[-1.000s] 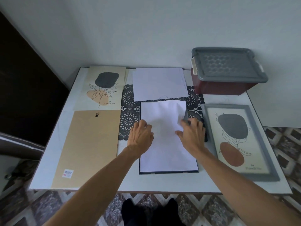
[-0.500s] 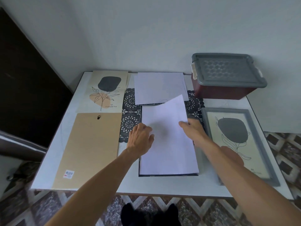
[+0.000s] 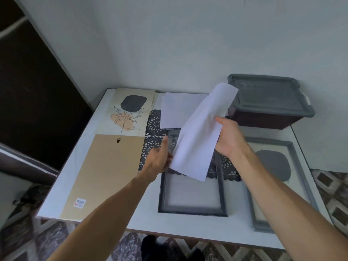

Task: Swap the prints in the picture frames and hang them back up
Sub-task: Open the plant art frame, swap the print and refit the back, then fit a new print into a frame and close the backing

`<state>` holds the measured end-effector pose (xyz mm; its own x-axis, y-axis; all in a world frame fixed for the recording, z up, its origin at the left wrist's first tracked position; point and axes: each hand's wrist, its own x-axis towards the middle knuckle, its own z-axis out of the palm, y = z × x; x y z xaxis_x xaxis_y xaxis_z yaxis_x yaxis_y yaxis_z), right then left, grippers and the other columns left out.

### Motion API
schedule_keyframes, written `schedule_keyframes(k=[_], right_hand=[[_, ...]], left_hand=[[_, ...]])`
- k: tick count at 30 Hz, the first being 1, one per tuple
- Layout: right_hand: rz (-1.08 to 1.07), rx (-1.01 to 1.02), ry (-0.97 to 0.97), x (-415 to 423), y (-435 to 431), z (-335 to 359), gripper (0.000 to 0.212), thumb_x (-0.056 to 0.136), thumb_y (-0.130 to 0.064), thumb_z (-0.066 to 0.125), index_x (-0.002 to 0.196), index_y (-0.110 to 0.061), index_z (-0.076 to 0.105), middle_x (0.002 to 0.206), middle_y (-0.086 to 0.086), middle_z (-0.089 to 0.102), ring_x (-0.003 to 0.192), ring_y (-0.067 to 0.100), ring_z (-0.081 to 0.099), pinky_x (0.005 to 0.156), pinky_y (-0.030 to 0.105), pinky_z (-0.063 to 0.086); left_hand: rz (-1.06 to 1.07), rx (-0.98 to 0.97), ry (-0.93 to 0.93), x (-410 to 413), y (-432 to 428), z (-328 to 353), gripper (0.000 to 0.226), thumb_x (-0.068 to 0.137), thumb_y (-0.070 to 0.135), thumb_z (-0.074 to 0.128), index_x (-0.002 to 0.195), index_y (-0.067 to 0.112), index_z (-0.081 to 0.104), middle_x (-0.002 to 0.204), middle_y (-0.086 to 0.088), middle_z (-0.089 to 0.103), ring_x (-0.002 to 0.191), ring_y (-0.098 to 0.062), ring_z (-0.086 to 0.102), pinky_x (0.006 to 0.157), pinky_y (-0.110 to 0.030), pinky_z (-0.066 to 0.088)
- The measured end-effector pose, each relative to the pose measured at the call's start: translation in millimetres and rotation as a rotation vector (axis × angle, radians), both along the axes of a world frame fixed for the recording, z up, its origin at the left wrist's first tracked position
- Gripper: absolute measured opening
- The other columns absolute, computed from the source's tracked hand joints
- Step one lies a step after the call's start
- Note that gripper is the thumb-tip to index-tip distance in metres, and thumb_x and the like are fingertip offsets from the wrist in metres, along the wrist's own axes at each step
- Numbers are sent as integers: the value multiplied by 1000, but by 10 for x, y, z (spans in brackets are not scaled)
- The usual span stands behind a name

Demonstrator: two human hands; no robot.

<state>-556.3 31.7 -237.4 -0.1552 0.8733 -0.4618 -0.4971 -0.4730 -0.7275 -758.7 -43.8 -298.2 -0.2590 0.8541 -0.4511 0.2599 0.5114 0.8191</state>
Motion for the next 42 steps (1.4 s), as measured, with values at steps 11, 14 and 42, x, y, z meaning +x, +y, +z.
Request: schedule_keyframes(k=[11, 14, 42], right_hand=[[-190, 9, 191, -469, 557, 11, 29, 99, -10, 43, 115, -9, 66, 96, 7, 70, 83, 23, 68, 84, 37, 55], [-261, -25, 211, -538, 726, -92, 36, 98, -9, 41, 128, -7, 61, 117, 12, 68, 105, 30, 66, 94, 43, 53], [224, 205, -1586, -355, 1225, -887, 36, 100, -39, 49, 97, -11, 72, 91, 8, 71, 81, 26, 66, 63, 31, 49]], left_hand=[[-15, -278, -781, -608, 667, 221, 78, 86, 75, 45, 122, 6, 55, 102, -16, 67, 82, -25, 69, 63, -33, 58], [45, -55, -753, -761, 1034, 286, 34, 95, 23, 63, 121, 5, 53, 120, -18, 63, 91, -24, 67, 70, -33, 60], [-424, 126, 624, -878, 2610, -405, 46, 97, 20, 57, 141, 25, 45, 147, -16, 26, 124, -36, 44, 103, -44, 42]])
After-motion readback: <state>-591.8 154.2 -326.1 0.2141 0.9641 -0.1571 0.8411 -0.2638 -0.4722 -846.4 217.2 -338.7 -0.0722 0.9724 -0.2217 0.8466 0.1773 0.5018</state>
